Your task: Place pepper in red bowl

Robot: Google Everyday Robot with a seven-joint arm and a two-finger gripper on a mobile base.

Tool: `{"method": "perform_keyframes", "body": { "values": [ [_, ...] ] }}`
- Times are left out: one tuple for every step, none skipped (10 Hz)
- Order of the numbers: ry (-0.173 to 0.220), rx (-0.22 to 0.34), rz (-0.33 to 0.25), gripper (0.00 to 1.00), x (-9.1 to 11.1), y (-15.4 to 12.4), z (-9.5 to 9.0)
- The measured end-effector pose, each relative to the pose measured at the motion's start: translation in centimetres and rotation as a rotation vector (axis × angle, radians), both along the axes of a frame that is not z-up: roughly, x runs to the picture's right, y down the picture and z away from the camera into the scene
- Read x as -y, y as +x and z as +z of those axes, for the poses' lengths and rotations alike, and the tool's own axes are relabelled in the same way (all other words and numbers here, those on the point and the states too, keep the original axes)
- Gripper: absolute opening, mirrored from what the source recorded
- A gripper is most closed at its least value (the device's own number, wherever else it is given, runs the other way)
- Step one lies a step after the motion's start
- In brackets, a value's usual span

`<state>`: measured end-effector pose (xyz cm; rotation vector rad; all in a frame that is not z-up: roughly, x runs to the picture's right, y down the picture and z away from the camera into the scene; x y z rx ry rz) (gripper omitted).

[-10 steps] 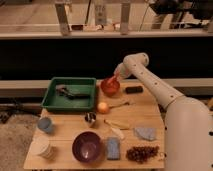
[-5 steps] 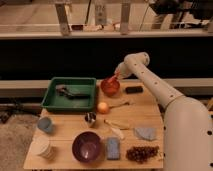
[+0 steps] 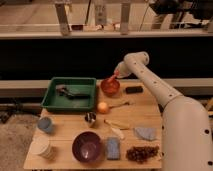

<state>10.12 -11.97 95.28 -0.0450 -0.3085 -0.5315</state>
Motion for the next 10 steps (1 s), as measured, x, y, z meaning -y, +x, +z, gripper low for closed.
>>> {"method": "perform_keyframes", "body": {
  "values": [
    [0.0,-0.001,-0.002,0.14,-0.04,0.0,0.02],
    [0.001,-0.002,-0.003,0.24,-0.03,-0.04,-0.04],
    [0.002,-0.002,-0.004,0.34,-0.05,-0.04,-0.03],
    [0.003,-0.001,-0.004,0.42,-0.04,-0.04,-0.04],
    [0.003,0.0,-0.006,0.54,-0.08,-0.06,-0.04],
    [0.004,0.001,-0.008,0.62,-0.07,-0.06,-0.05],
    [0.005,0.003,-0.011,0.73,-0.07,-0.1,-0.07],
    [0.005,0.005,-0.013,0.79,-0.08,-0.15,-0.09],
    [0.005,0.007,-0.015,0.8,-0.1,-0.15,-0.11],
    [0.005,0.009,-0.015,0.8,-0.09,-0.18,-0.15]
  ]
}}
